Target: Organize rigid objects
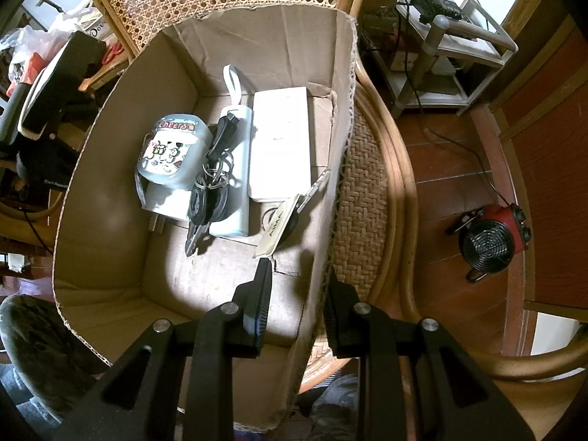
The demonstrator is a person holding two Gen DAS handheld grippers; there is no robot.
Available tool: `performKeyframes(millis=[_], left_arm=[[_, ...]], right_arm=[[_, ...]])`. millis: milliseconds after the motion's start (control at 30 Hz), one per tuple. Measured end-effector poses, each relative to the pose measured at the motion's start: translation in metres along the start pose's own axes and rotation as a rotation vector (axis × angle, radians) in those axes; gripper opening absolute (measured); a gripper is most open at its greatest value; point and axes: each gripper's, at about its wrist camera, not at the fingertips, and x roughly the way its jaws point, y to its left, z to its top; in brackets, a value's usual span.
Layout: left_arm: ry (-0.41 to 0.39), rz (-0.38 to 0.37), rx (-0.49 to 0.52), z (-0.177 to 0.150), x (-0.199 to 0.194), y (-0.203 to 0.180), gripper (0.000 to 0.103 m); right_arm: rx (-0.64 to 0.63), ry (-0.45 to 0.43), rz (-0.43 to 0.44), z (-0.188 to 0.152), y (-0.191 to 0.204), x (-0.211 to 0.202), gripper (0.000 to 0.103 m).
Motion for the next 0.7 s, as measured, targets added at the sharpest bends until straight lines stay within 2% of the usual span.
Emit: performKeyframes(millis=[167,200,333,400,500,567,700], left_arm=[[-0.023,0.019,-0.111,-0.006,-0.004,0.008,0.041],[-0.031,0.039,-0.128,-0.008,-0.005,0.008,0.041],[-0.063,0.196,-0.286,-0.020,-0.012,0.018,0.041],[-0.086,0.218,-0.319,-0.027,-0.015,0.014,0.041],[-0.154,0.254,-0.415,-0.040,-0.025,0.006,0.041],[-0.192,0.296,-0.460,-0.038,-0.033,-0.001,0.040],[-0.314,0.317,-0.598,-0.052,-0.059,-0.013,0.040]], right_arm=[[-0.010,-0.004,0.000,0.000,0.000,-0.001,0.029],[-0.011,-0.005,0.001,0.000,0.000,-0.002,0.029],[-0.020,-0.006,-0.001,0.000,0.000,-0.002,0.029],[-0.025,-0.006,-0.003,0.000,-0.001,-0.002,0.028],[-0.028,-0.007,-0.003,0.000,-0.001,-0.002,0.029],[-0.032,-0.007,-0.004,0.000,-0.001,-0.002,0.029],[-0.037,-0.008,-0.004,0.000,-0.002,-0.002,0.029]])
